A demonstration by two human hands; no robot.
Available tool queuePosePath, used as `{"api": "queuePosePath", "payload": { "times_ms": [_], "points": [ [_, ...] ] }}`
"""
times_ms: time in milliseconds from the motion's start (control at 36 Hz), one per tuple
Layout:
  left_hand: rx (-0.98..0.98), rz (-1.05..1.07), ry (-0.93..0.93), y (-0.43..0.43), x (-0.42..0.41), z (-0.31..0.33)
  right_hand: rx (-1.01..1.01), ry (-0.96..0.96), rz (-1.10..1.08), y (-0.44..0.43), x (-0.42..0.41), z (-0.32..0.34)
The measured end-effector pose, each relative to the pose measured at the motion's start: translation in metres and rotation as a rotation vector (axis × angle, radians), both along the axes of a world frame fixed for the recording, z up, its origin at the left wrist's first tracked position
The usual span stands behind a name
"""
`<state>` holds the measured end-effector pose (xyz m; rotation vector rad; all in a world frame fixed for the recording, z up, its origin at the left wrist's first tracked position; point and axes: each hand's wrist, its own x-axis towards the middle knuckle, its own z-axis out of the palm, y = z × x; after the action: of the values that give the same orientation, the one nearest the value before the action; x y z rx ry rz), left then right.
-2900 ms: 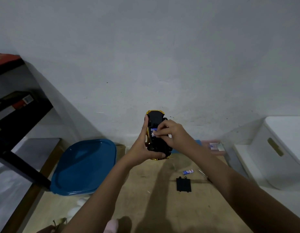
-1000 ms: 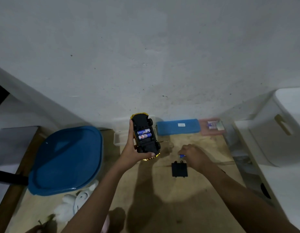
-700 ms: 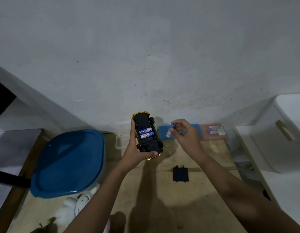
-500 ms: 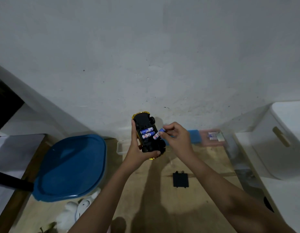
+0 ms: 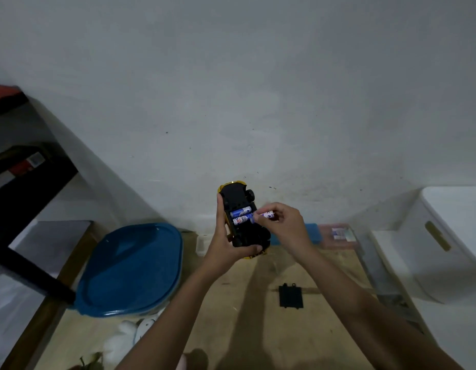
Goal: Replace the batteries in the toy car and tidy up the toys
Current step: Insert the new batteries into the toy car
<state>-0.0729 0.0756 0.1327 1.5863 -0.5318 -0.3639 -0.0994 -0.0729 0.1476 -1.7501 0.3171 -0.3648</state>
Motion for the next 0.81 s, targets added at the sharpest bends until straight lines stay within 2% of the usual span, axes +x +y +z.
{"api": "queuePosePath", "payload": {
  "times_ms": [167,417,806],
  "points": [
    [-0.031,-0.009,-0.034,0.019,0.0,0.015,-0.257,0.005,0.02,0.024,-0.003,0.016],
    [-0.057,-0.02,-0.053,0.039,0.002,0.032,-0.09,-0.175,-0.278,0.054,-0.011,0.031],
    [-0.045,-0.182,-0.081,0.06,0.005,0.04,-0.181,-0.317,-0.305,0.083,-0.034,0.03]
  ]
}}
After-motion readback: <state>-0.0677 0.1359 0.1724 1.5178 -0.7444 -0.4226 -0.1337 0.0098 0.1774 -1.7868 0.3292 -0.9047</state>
